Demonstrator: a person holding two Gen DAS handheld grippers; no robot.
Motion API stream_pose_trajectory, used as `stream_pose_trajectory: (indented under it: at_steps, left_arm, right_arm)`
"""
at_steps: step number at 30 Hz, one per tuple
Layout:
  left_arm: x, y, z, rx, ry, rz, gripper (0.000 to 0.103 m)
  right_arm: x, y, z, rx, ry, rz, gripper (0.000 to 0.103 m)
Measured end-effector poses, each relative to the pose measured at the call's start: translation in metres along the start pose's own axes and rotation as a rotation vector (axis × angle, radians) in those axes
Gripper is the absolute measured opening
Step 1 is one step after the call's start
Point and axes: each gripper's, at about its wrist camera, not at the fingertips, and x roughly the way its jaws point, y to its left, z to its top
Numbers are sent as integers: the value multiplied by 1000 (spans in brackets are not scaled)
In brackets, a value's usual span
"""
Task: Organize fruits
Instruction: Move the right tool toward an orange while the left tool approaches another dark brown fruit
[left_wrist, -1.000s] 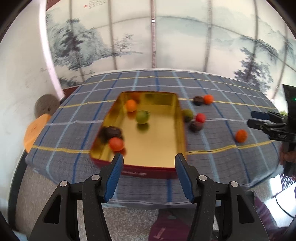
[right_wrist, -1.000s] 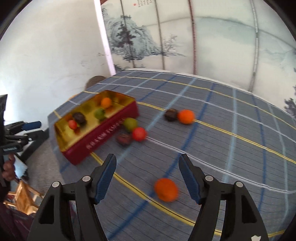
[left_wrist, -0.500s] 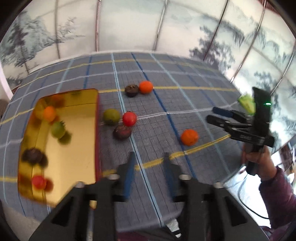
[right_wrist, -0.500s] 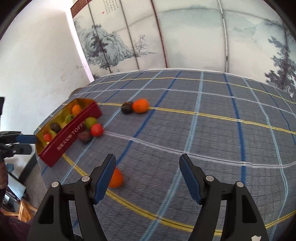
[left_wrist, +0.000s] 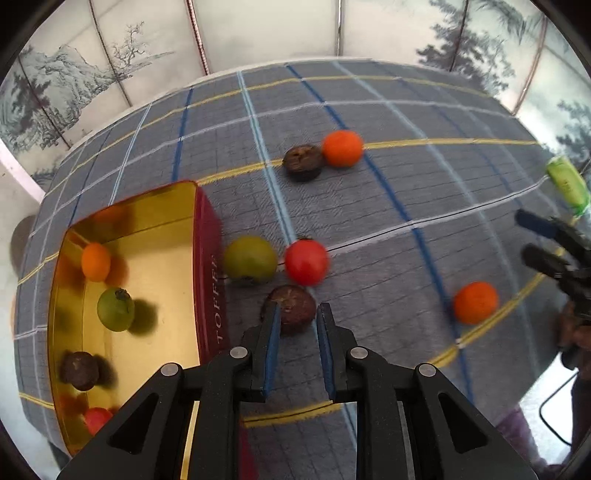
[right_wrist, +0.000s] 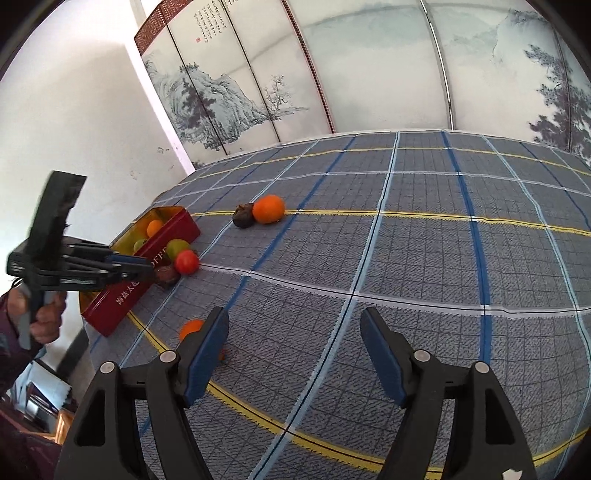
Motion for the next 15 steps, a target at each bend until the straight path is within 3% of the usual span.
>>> stream_pose_trajectory:
  at_steps: [3, 5, 7, 10, 12, 13, 15]
  left_arm:
    - [6, -3, 0, 24, 17, 26, 36]
    - [15, -3, 3, 21, 57, 28, 52]
    - [20, -2, 3, 17, 53, 31, 57]
    - [22, -4, 3, 24, 37, 16, 56]
    - [19, -5, 2, 26, 15, 23, 44]
    - [18, -6, 1, 33, 6, 40, 31]
    - [15, -5, -1, 8, 0, 10, 30]
  right_arm:
    - [-1, 1, -1, -5, -7, 15, 75]
    - [-1, 1, -1, -4, -8, 20, 75]
    - [-1, 1, -1, -2, -8, 24, 75]
    - [-1, 0, -1, 1, -11, 26, 75]
    - [-1, 0, -1, 1, -9, 24, 76]
    - [-2, 0, -1, 2, -10, 23, 76]
    - [-2, 1, -1, 1, -9, 23, 76]
